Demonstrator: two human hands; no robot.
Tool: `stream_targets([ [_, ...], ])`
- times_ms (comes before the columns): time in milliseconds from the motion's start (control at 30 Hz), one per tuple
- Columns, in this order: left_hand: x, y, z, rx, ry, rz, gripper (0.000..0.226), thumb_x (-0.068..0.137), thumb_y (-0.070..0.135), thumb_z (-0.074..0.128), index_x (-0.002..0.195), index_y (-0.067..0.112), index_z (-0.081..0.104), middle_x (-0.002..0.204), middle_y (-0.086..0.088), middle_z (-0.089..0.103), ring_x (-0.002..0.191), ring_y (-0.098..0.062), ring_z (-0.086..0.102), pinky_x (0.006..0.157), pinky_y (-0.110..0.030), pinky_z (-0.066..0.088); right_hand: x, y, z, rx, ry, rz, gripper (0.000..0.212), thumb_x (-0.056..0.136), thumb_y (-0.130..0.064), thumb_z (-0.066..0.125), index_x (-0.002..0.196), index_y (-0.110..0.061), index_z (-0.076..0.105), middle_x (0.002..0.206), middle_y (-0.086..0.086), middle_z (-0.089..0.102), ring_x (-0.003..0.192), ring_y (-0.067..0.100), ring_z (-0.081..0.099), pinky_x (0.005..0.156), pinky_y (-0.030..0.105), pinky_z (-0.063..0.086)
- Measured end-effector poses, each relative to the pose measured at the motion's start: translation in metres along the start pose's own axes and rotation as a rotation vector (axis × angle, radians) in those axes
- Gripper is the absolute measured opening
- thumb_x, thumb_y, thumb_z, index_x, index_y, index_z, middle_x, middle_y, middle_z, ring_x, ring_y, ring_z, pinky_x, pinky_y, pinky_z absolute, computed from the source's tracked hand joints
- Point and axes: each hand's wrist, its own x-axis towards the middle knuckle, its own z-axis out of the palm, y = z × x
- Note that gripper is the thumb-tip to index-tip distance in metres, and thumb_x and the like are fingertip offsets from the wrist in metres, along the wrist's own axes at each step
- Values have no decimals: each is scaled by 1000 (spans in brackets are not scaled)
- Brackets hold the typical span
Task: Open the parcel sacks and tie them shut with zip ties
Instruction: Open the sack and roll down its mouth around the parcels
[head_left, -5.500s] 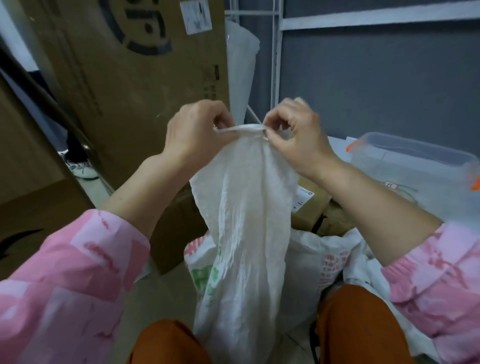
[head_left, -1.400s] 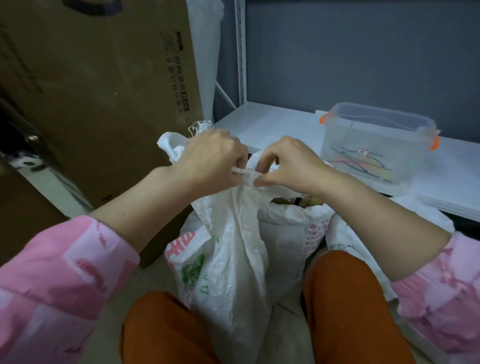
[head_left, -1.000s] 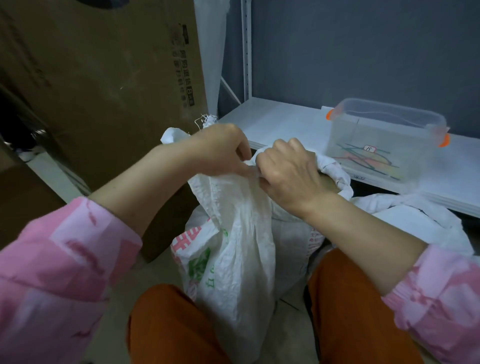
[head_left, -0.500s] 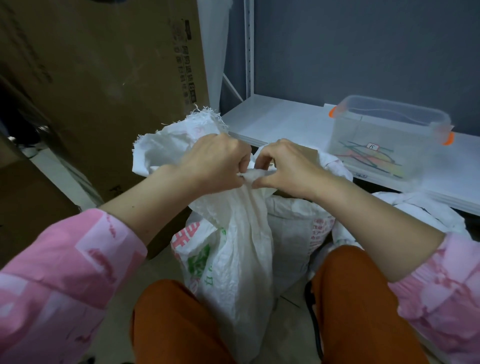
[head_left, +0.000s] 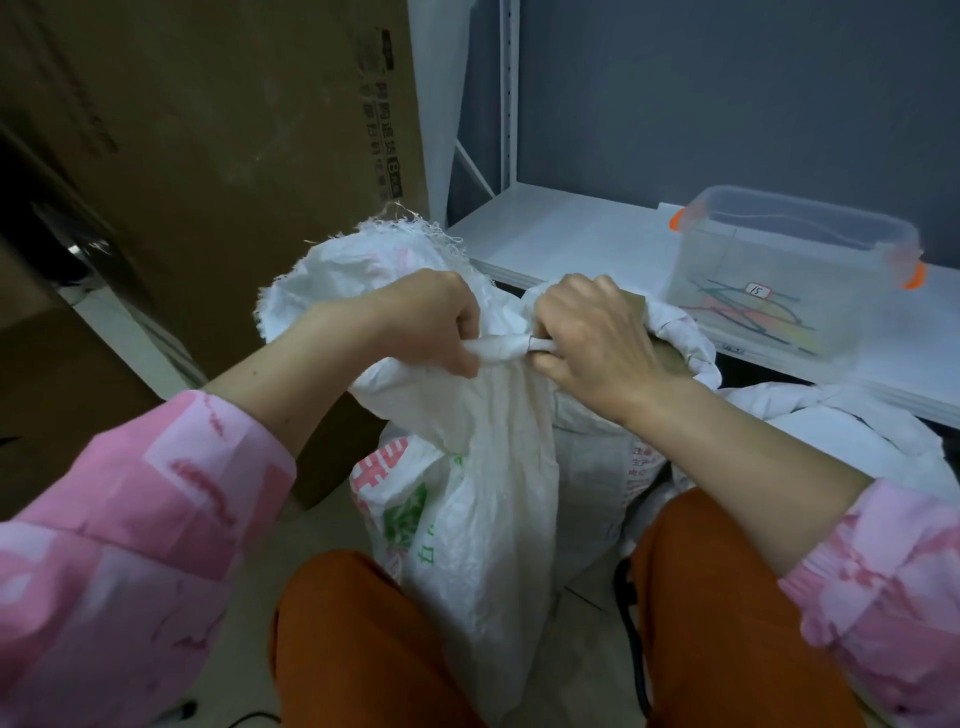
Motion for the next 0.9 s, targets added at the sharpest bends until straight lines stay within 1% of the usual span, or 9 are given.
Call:
stream_targets([
  [100, 2, -3, 5, 37, 29, 12, 18, 75, 19, 73, 70, 23, 56, 71, 10, 49, 70, -13, 49, 52, -20, 34, 3, 4, 1, 90, -68, 65, 21, 63, -7, 74, 66, -11, 53, 67, 4, 56, 70, 28, 54, 65, 32, 33],
  [200, 0, -6, 3, 60, -52, 20, 26, 73, 24, 77, 68, 27, 52, 72, 11, 47, 66, -9, 47, 53, -20, 33, 7, 10, 0, 132, -117, 142, 13, 74, -13, 69, 71, -13, 57, 75, 2, 60, 79, 23, 52, 73, 29, 30],
  [333, -6, -13, -10, -81, -175, -53, 27, 68, 35, 82, 84, 23, 63, 80, 6, 63, 71, -10, 58, 60, -19, 44, 8, 18, 0, 219, -155, 236, 20, 80, -22, 70, 72, -22, 51, 81, -5, 59, 80, 12, 40, 75, 24, 26],
  [500, -7, -21, -5, 33, -257, -146, 33, 65, 37, 84, 80, 17, 63, 66, 3, 67, 56, -8, 58, 54, -20, 42, 9, 23, 3, 192, -187, 330, 20, 80, -22, 70, 71, -21, 52, 82, -1, 63, 80, 14, 41, 77, 27, 31],
  [567, -5, -29, 0, 108, -157, -188, 29, 70, 31, 82, 83, 13, 63, 72, 0, 66, 61, -13, 58, 54, -22, 42, 8, 28, 2, 171, -218, 397, 25, 81, -24, 69, 67, -23, 49, 82, 0, 63, 82, 15, 41, 77, 27, 31],
  [633, -2, -37, 5, 226, 68, -257, 22, 79, 25, 73, 91, 9, 63, 82, -5, 62, 72, -20, 58, 59, -27, 44, 10, 28, 1, 167, -239, 450, 34, 82, -25, 69, 61, -26, 43, 83, 1, 63, 84, 17, 44, 77, 27, 31],
  [700, 0, -43, 10, 316, 266, -330, 13, 85, 16, 60, 95, 7, 61, 82, -7, 55, 73, -24, 53, 62, -31, 42, 15, 25, 0, 162, -242, 480, 32, 83, -25, 69, 63, -25, 44, 85, 1, 63, 89, 21, 49, 78, 29, 32],
  [800, 0, -47, 21, 393, 303, -406, 7, 87, 9, 53, 91, 8, 58, 71, -5, 46, 69, -25, 48, 59, -30, 36, 20, 21, 0, 106, -219, 479, 16, 86, -27, 66, 76, -22, 54, 88, 0, 65, 93, 22, 50, 83, 32, 34],
  [900, 1, -48, 26, 349, 285, -427, 1, 86, 10, 53, 87, 10, 53, 72, -5, 45, 71, -26, 49, 59, -30, 36, 16, 20, 1, 85, -181, 500, 12, 88, -29, 62, 79, -23, 56, 89, -2, 65, 92, 21, 50, 85, 32, 33],
])
